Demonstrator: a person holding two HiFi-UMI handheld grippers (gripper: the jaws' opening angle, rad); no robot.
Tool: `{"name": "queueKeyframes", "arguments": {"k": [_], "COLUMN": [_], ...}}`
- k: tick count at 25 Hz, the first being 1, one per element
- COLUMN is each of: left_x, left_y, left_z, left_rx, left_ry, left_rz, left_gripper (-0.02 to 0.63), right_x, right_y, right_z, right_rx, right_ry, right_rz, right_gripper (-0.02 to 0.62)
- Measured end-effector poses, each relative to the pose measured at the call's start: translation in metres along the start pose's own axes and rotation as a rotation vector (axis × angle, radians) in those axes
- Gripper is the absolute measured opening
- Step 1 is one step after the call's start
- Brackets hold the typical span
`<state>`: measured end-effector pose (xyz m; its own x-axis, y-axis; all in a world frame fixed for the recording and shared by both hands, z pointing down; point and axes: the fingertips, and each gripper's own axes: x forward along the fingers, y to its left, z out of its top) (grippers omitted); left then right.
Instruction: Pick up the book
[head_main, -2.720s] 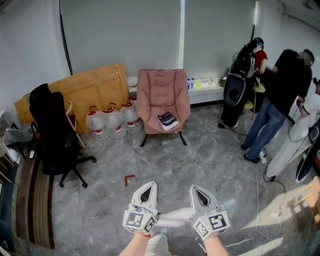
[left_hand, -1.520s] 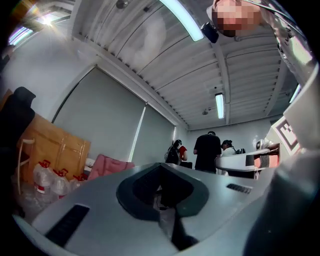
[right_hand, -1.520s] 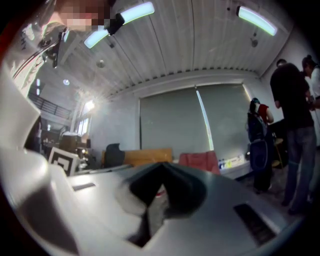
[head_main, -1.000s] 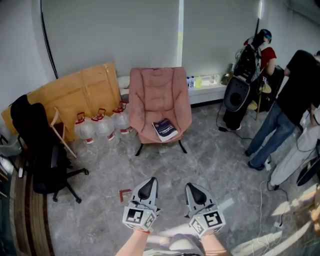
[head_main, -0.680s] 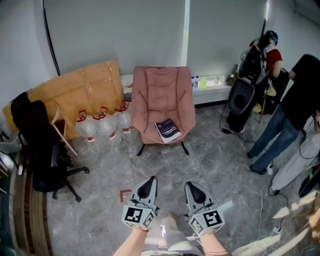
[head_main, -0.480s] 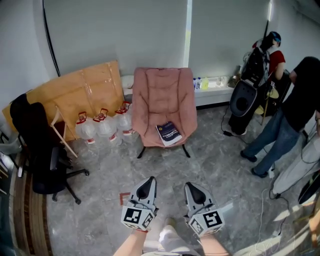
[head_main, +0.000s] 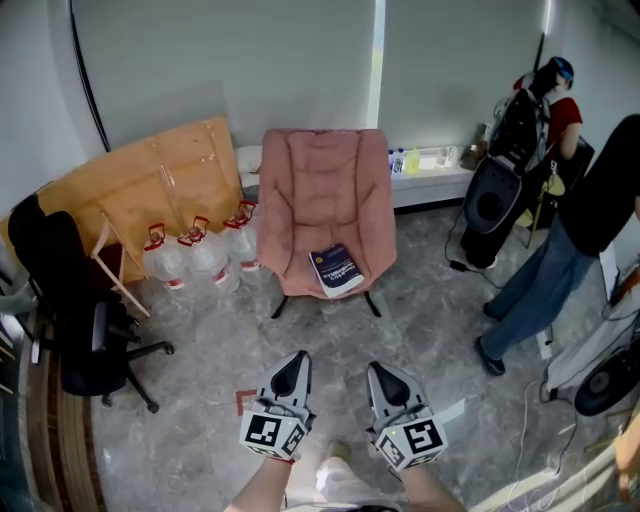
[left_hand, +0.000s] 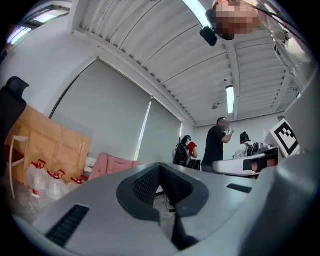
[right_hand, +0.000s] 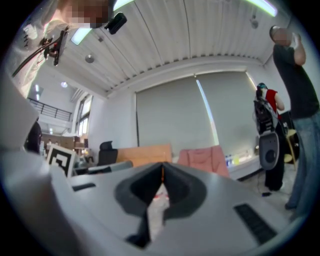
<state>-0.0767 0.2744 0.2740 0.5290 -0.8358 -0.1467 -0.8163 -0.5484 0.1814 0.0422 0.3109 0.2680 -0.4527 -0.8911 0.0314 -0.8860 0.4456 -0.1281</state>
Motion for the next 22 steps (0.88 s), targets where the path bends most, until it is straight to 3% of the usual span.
{"name": "queueKeyframes", "arguments": {"k": [11,22], "left_x": [0.059,0.094], "left_y": [0.029,0.054], "left_z": [0.001,-0.009], "left_rx": [0.002,-0.004], "left_ry": [-0.025,-0.021], "left_rz": [0.022,0.044], "left_gripper": [0.009,0.009], "right_x": [0.062,0.101], "right_y": [-0.029,-0.053], "right_z": [0.007,0.005], "right_rx": [-0.028,-0.036], "right_ry": [0.005,0.019], "right_rz": [0.058,0.053], "right_gripper": [0.012,0.012]}}
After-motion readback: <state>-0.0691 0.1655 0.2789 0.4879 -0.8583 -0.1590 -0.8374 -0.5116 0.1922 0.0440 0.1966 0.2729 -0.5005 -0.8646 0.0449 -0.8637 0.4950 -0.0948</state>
